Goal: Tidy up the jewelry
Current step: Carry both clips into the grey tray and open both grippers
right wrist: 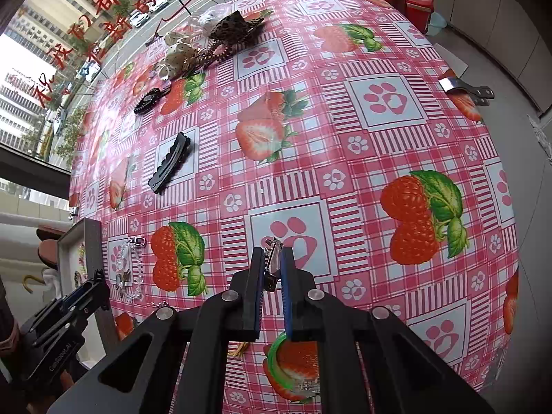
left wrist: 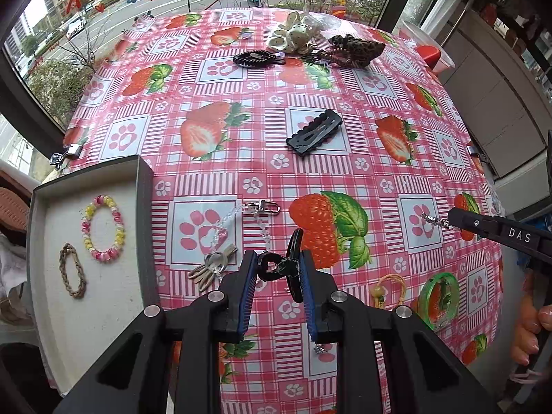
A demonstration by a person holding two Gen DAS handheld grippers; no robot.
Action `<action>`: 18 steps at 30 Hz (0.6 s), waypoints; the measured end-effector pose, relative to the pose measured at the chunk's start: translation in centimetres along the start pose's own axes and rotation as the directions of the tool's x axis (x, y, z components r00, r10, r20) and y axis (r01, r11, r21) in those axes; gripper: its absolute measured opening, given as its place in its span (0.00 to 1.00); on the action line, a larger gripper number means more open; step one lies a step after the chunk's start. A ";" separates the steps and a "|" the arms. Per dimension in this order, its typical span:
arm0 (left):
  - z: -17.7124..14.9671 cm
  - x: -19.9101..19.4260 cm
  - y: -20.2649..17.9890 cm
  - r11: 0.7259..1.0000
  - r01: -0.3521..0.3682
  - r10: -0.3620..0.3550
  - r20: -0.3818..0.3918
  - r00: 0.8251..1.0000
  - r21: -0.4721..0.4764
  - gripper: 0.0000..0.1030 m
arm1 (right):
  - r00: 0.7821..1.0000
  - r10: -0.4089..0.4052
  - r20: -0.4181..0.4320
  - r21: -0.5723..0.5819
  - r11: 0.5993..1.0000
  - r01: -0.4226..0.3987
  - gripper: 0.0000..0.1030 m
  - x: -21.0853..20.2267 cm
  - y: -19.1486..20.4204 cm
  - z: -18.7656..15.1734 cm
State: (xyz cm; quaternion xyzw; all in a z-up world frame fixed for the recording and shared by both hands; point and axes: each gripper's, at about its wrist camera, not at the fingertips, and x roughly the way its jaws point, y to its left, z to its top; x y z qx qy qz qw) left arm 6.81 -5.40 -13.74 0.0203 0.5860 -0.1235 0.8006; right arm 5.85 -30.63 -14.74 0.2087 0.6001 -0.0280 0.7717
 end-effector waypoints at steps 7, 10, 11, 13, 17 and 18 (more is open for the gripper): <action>-1.0 -1.1 3.9 0.998 -0.024 0.025 0.017 1.000 -0.065 0.31 | 0.999 0.032 -0.009 -0.064 0.997 -0.032 0.10 0.1 4.1 0.0; -1.5 -1.6 5.7 0.995 -0.034 0.037 0.024 0.999 -0.095 0.31 | 0.999 0.053 -0.012 -0.104 0.993 -0.054 0.10 0.1 6.5 0.1; -1.6 -1.8 6.3 0.994 -0.038 0.041 0.027 0.999 -0.106 0.31 | 0.998 0.061 -0.012 -0.118 0.991 -0.062 0.10 0.1 7.3 0.1; -2.0 -2.3 7.7 0.991 -0.046 0.050 0.034 0.998 -0.130 0.31 | 0.997 0.079 -0.015 -0.149 0.986 -0.080 0.10 0.2 9.2 0.2; -2.8 -3.1 10.5 0.981 -0.066 0.075 0.045 0.996 -0.180 0.31 | 0.992 0.120 -0.027 -0.218 0.968 -0.123 0.10 0.5 13.5 0.0; -3.0 -3.3 11.2 0.978 -0.072 0.083 0.047 0.995 -0.194 0.31 | 0.991 0.130 -0.032 -0.234 0.963 -0.134 0.10 0.6 14.6 -0.1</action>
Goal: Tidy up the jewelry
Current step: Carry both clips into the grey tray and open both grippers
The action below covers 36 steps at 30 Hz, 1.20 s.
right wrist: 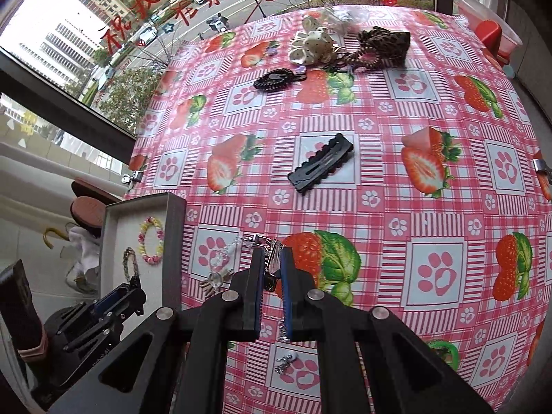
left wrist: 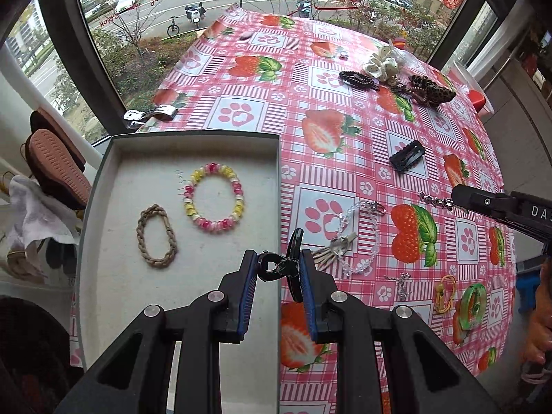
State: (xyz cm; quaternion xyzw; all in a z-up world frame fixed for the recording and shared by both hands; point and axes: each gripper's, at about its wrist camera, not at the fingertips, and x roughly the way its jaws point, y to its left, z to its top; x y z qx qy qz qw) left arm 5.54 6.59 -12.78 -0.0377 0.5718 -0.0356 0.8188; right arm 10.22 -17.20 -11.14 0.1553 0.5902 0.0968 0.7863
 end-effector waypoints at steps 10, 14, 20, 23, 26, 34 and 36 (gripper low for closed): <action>-1.9 -0.3 8.3 0.986 -0.087 0.087 -0.005 0.996 -0.141 0.31 | 0.993 0.109 -0.042 -0.169 0.979 -0.115 0.10 3.8 10.5 0.7; -2.8 0.6 10.8 0.976 -0.122 0.120 -0.024 0.993 -0.183 0.31 | 0.989 0.131 -0.065 -0.221 0.965 -0.143 0.10 5.8 13.8 0.6; -3.6 3.0 12.9 0.963 -0.164 0.154 -0.063 0.986 -0.214 0.31 | 0.987 0.140 -0.083 -0.262 0.952 -0.157 0.10 9.0 16.8 0.3; -3.7 3.9 13.3 0.958 -0.176 0.165 -0.067 0.984 -0.224 0.31 | 0.988 0.128 -0.089 -0.277 0.949 -0.148 0.10 10.7 17.4 0.0; -3.4 4.7 13.3 0.956 -0.183 0.173 -0.066 0.983 -0.230 0.31 | 0.989 0.115 -0.097 -0.293 0.946 -0.138 0.10 12.2 17.7 -0.4; -1.5 5.9 13.4 0.953 -0.211 0.209 -0.032 0.977 -0.219 0.31 | 0.991 0.064 -0.117 -0.330 0.939 -0.100 0.09 14.4 17.8 -1.1; -0.8 6.2 13.3 0.952 -0.214 0.213 -0.026 0.977 -0.218 0.31 | 0.991 0.052 -0.122 -0.330 0.940 -0.090 0.09 14.9 17.6 -0.8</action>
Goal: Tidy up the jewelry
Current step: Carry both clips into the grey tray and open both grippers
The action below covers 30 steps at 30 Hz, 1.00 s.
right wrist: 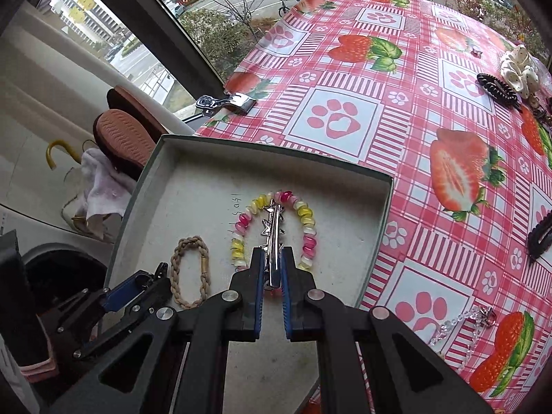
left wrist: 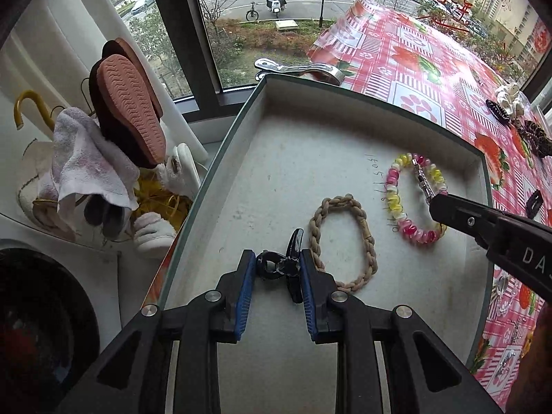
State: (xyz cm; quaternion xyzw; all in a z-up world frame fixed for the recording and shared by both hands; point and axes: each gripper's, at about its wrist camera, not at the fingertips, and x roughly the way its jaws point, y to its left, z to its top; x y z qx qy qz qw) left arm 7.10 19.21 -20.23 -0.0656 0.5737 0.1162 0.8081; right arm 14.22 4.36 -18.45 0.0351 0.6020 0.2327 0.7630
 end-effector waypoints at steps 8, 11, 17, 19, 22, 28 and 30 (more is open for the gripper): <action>1.8 0.8 -0.3 0.999 -0.036 0.036 0.011 0.999 -0.002 0.79 | 0.999 -0.024 -0.028 -0.011 1.000 0.024 0.10 1.2 -0.2 0.7; 1.6 0.8 -0.3 0.999 -0.035 0.035 0.004 0.999 -0.003 0.79 | 0.999 -0.019 -0.039 -0.009 1.000 0.019 0.10 1.3 -0.2 0.6; 1.3 0.7 -0.5 0.999 -0.055 0.055 -0.013 0.998 -0.001 0.79 | 0.999 -0.001 -0.044 -0.006 1.000 0.000 0.15 0.7 -0.4 0.6; 1.3 0.5 -0.5 0.998 -0.060 0.060 -0.017 0.998 -0.004 0.79 | 0.999 0.013 -0.038 -0.001 1.000 -0.013 0.26 0.2 -0.4 0.8; 1.3 0.0 -0.5 0.998 -0.067 0.067 -0.013 0.998 -0.009 0.79 | 0.999 0.028 -0.018 0.004 1.000 -0.027 0.39 -0.8 -0.5 0.9; 1.2 -1.0 -0.8 0.997 -0.075 0.075 0.005 0.997 0.000 0.96 | 0.998 0.055 0.011 0.031 0.998 -0.055 0.48 -3.0 -1.0 1.0; 1.1 -1.6 -1.1 0.996 -0.091 0.091 0.027 0.996 0.005 1.00 | 0.998 0.061 0.022 0.038 0.997 -0.061 0.49 -3.8 -1.2 0.9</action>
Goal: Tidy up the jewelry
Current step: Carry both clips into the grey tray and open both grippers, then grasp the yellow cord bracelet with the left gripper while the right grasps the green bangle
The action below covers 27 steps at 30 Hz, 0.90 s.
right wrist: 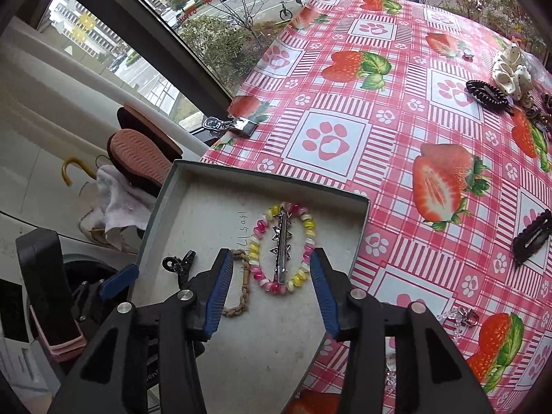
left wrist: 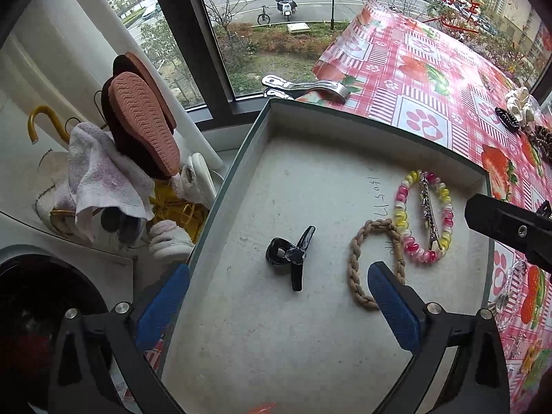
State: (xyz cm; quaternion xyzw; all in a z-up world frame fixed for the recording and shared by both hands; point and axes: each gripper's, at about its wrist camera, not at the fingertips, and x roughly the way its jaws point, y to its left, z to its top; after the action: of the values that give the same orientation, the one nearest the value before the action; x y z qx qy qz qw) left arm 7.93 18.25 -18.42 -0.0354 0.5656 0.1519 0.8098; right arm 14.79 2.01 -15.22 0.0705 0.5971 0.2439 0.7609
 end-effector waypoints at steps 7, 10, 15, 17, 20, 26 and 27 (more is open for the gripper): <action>-0.4 -1.4 -0.8 0.999 -0.006 0.005 0.021 1.000 0.040 1.00 | 1.000 0.021 0.023 0.070 0.997 -0.022 0.61 -2.8 -2.1 -1.0; -0.5 -2.3 -1.4 0.998 0.022 -0.023 0.015 1.000 0.058 1.00 | 0.999 0.030 0.030 0.111 0.993 -0.033 0.71 -4.0 -3.5 -1.7; -0.6 -4.0 -4.0 0.989 0.042 -0.045 0.022 0.999 0.139 1.00 | 0.999 0.010 0.051 0.197 0.980 -0.020 0.83 -6.3 -6.6 -3.3; -0.7 -4.8 -5.4 0.983 0.056 -0.062 0.030 0.998 0.172 1.00 | 0.998 -0.006 0.067 0.245 0.969 -0.011 0.85 -7.3 -8.3 -4.2; -1.2 -6.0 -8.1 0.968 0.093 -0.104 0.035 0.994 0.231 1.00 | 0.996 -0.036 0.082 0.303 0.953 0.010 0.85 -8.8 -10.9 -5.5; -2.9 -7.8 -13.9 0.918 0.166 -0.183 0.014 0.983 0.361 1.00 | 0.990 -0.114 0.080 0.365 0.928 0.077 0.85 -11.8 -15.2 -8.7; -3.3 -8.0 -14.8 0.908 0.177 -0.194 0.006 0.981 0.379 1.00 | 0.989 -0.126 0.073 0.374 0.923 0.090 0.85 -12.3 -15.9 -9.3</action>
State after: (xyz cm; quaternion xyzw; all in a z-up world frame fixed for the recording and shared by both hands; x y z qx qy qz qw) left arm 6.64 1.78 -13.90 0.0706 0.5604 -0.0365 0.8244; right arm 8.47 -19.16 -13.34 0.1911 0.5983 0.0810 0.7739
